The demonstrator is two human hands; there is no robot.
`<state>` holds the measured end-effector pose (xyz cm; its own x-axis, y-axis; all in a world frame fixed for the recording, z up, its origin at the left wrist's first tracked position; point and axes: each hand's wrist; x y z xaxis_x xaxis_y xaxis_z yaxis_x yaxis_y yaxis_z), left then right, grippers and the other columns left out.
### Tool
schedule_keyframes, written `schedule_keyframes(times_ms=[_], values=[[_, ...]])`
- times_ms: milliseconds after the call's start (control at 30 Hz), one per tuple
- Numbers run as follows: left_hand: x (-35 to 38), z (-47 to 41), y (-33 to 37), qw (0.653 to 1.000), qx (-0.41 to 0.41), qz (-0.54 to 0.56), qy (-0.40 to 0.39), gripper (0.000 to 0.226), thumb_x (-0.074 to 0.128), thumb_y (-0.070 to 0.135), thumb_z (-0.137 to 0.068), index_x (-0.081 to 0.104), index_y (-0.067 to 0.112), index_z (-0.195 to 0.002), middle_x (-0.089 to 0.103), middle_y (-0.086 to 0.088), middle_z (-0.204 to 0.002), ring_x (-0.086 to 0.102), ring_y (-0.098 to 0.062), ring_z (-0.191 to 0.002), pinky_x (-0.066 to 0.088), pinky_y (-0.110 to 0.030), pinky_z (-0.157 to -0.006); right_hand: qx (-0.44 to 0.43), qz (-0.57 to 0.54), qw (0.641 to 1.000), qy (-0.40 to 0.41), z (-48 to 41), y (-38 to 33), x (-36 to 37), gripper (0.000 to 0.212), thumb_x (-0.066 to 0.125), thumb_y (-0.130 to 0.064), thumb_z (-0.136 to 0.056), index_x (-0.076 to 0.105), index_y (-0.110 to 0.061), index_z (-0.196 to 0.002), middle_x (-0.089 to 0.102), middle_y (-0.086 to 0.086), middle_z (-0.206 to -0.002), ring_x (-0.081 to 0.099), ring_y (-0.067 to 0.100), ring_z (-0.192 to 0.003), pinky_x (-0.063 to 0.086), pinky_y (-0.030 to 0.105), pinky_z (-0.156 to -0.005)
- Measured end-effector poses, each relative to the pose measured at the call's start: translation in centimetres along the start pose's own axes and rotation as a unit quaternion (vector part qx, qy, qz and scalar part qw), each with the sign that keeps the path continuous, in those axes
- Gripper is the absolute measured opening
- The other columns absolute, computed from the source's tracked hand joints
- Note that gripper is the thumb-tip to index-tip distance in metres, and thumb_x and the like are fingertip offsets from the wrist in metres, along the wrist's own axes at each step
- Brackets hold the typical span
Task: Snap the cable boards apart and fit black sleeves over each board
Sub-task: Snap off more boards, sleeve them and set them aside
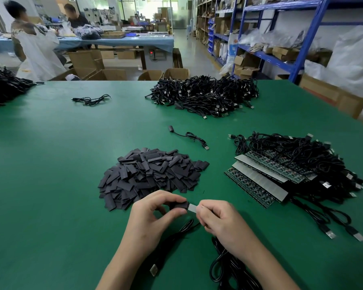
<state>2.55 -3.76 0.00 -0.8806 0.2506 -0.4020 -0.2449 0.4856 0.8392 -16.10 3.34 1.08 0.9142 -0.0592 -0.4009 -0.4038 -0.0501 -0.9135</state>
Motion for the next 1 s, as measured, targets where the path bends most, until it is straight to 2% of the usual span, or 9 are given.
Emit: schedule_keyframes(times_ms=[167, 467, 567, 667, 767, 900, 1000], values=[[-0.1, 0.0, -0.1, 1.000, 0.012, -0.014, -0.014, 0.020, 0.084, 0.016, -0.080, 0.080, 0.029, -0.094, 0.074, 0.017, -0.096, 0.070, -0.011, -0.092, 0.048, -0.016, -0.074, 0.013, 0.006, 1.000, 0.005, -0.1, 0.2, 0.0, 0.044, 0.047, -0.053, -0.086, 0.044, -0.014, -0.066, 0.032, -0.004, -0.057, 0.029, 0.014, -0.054, 0.022, 0.037, -0.053], [-0.1, 0.1, -0.4, 0.998, 0.031, -0.044, -0.023, 0.014, 0.080, 0.031, -0.081, 0.078, 0.037, -0.094, 0.073, 0.020, -0.098, 0.070, -0.007, -0.094, 0.047, -0.013, -0.074, -0.004, 0.021, 1.000, -0.004, 0.0, 0.5, 0.0, 0.045, 0.048, -0.050, -0.090, 0.044, -0.010, -0.070, 0.032, -0.008, -0.055, 0.027, 0.009, -0.052, 0.022, 0.029, -0.051], [0.0, 0.2, -0.3, 0.997, 0.044, -0.048, -0.030, 0.014, 0.079, 0.036, -0.082, 0.076, 0.042, -0.094, 0.072, 0.019, -0.098, 0.070, -0.008, -0.094, 0.048, -0.014, -0.074, -0.009, 0.030, 0.999, -0.011, 0.0, 0.7, 0.0, 0.040, 0.050, -0.046, -0.094, 0.052, -0.015, -0.069, 0.033, -0.008, -0.055, 0.029, 0.009, -0.052, 0.023, 0.031, -0.052], [0.1, 0.3, -0.3, 0.997, 0.054, -0.048, -0.041, 0.013, 0.079, 0.038, -0.083, 0.077, 0.041, -0.095, 0.071, 0.019, -0.098, 0.070, -0.009, -0.093, 0.052, -0.022, -0.076, -0.006, 0.030, 0.999, -0.022, 0.0, 0.9, 0.0, 0.034, 0.049, -0.050, -0.092, 0.064, -0.026, -0.072, 0.037, -0.006, -0.054, 0.032, 0.010, -0.051, 0.025, 0.034, -0.052], [0.1, 0.2, -0.3, 0.997, 0.051, -0.052, -0.035, 0.012, 0.079, 0.035, -0.082, 0.078, 0.037, -0.094, 0.071, 0.019, -0.096, 0.070, -0.008, -0.091, 0.051, -0.020, -0.074, -0.002, -0.016, 1.000, -0.017, -0.1, 1.0, 0.1, 0.025, 0.050, -0.055, -0.090, 0.064, -0.034, -0.088, 0.052, -0.010, -0.056, 0.044, 0.006, -0.055, 0.037, 0.025, -0.055], [0.0, 0.1, -0.2, 0.997, 0.042, -0.061, -0.017, 0.011, 0.078, 0.035, -0.081, 0.078, 0.035, -0.093, 0.072, 0.020, -0.096, 0.069, -0.006, -0.090, 0.050, -0.020, -0.073, 0.017, -0.117, 0.993, 0.007, -0.5, 1.4, 0.1, 0.007, 0.056, -0.041, -0.091, 0.060, -0.038, -0.096, 0.060, -0.001, -0.064, 0.053, 0.018, -0.059, 0.046, 0.033, -0.058], [0.0, 0.1, 0.0, 0.997, 0.043, -0.060, -0.012, 0.013, 0.078, 0.034, -0.081, 0.080, 0.031, -0.093, 0.072, 0.019, -0.095, 0.069, -0.005, -0.089, 0.050, -0.017, -0.074, 0.010, -0.135, 0.991, 0.020, -0.5, 1.6, 0.1, 0.009, 0.057, -0.031, -0.093, 0.061, -0.039, -0.096, 0.062, -0.002, -0.067, 0.052, 0.024, -0.060, 0.045, 0.033, -0.054]])
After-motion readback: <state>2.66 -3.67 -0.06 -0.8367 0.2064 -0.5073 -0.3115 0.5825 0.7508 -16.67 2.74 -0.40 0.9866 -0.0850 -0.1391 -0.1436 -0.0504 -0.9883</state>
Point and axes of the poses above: each hand's wrist, its own z-axis away from the middle knuckle, its own x-axis out of the palm, y = z × x
